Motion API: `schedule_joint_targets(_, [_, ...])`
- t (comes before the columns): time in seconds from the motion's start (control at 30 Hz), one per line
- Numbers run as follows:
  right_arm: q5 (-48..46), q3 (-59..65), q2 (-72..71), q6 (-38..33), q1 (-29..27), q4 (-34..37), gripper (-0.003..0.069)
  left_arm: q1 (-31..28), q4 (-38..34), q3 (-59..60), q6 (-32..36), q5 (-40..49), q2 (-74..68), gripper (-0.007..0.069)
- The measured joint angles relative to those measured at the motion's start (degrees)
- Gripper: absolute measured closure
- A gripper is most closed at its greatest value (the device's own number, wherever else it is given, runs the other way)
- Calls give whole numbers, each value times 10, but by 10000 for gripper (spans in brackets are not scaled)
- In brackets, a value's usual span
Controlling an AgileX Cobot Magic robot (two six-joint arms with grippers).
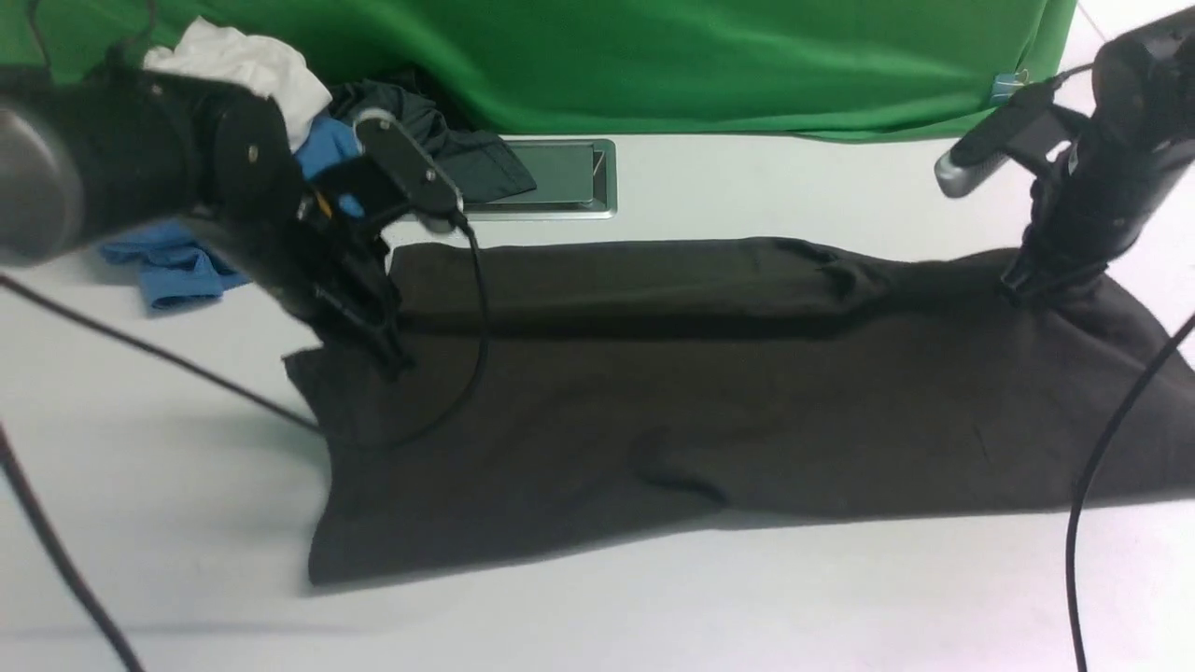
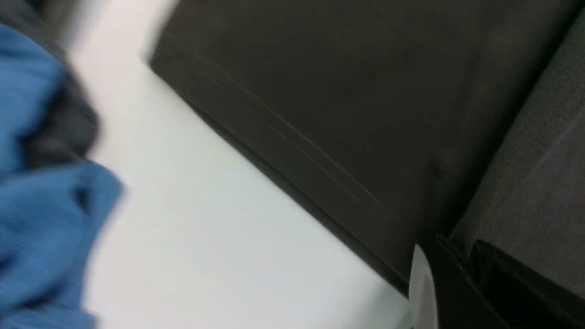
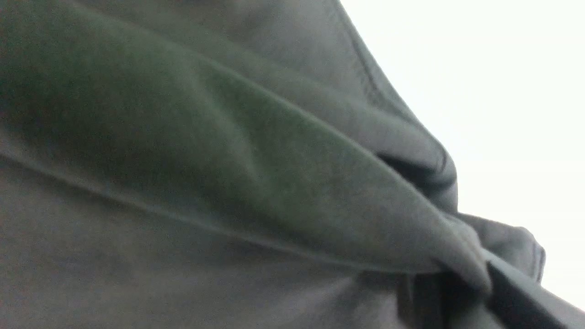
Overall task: Fold a long-sleeved shirt on a white desktop.
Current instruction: 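Fold the black garment in half by bringing its near edge over to the far edge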
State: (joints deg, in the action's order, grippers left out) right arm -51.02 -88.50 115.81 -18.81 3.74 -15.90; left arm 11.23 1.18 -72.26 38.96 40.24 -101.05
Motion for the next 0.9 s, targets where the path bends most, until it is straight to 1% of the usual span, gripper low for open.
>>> schedule_joint_targets(0.23, [8, -47, 44, 11, -6, 12, 612, -14, 7, -55, 0, -9, -38, 596])
schedule_joint_targets(0.4, [36, -49, 44, 21, -7, 14, 610, -16, 22, -61, 0, -62, -65, 596])
schedule_joint_targets(0.43, [40, -49, 44, 25, -7, 14, 601, -16, 25, -61, 0, -78, -72, 596])
schedule_joint_targets(0.47, [43, -49, 44, 26, -7, 14, 583, -16, 27, -61, 0, -89, -78, 596])
schedule_joint_targets(0.5, [47, -49, 44, 27, -7, 13, 550, -16, 29, -62, 0, -97, -83, 596])
schedule_joint_targets(0.57, [53, -49, 44, 28, -8, 10, 431, -16, 32, -62, 0, -109, -92, 594])
schedule_joint_targets(0.6, [57, -49, 44, 32, -8, 6, 337, -17, 32, -62, 0, -113, -95, 586])
schedule_joint_targets(0.63, [61, -49, 44, 37, -8, 4, 273, -17, 32, -62, 0, -116, -98, 575])
schedule_joint_targets(0.7, [67, -49, 42, 46, -8, -5, 142, -17, 34, -62, 0, -129, -99, 541])
schedule_joint_targets(0.73, [67, -49, 40, 54, -8, -8, 105, -17, 35, -62, 0, -139, -99, 510])
schedule_joint_targets(0.77, [66, -49, 39, 57, -8, -8, 101, -17, 36, -62, 0, -139, -99, 503])
schedule_joint_targets(0.8, [63, -51, 35, 63, -8, -10, 90, -17, 38, -62, 0, -153, -99, 479])
schedule_joint_targets(0.83, [52, -52, 26, 73, -7, -5, 111, -18, 49, -62, 0, -176, -99, 417])
schedule_joint_targets(0.87, [43, -54, 15, 74, -6, 6, 153, -18, 61, -62, 0, -197, -99, 382])
schedule_joint_targets(0.9, [35, -54, 9, 72, -4, 19, 181, -18, 71, -62, 0, -209, -99, 355])
